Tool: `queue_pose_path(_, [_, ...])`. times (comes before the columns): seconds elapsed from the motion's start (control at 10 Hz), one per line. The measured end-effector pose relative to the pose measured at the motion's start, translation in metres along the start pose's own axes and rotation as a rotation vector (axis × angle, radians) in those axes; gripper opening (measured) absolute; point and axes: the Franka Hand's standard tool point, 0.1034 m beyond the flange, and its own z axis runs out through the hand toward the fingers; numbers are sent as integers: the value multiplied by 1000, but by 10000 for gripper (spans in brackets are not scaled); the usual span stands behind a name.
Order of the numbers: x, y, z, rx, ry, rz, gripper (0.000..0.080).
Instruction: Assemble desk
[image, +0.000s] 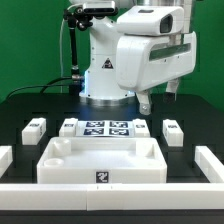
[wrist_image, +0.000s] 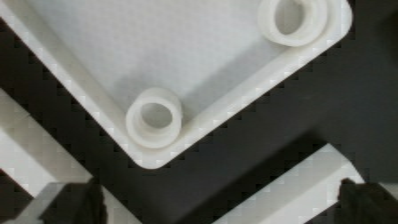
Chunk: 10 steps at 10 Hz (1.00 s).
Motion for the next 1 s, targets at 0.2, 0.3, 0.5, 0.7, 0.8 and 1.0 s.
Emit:
queue_pose_path(0.2, [0,0,0,0,0,0,649])
queue_pose_path(0.3, [0,0,0,0,0,0,649])
queue_pose_path(0.5, [0,0,0,0,0,0,649])
queue_pose_path(0.7, [0,0,0,-2,2,-23,649])
queue_pose_path(0.8, [-4,-2,3,-17,16,-68,649])
queue_pose_path(1.0, [-33,-10,10,-24,15,-261,649])
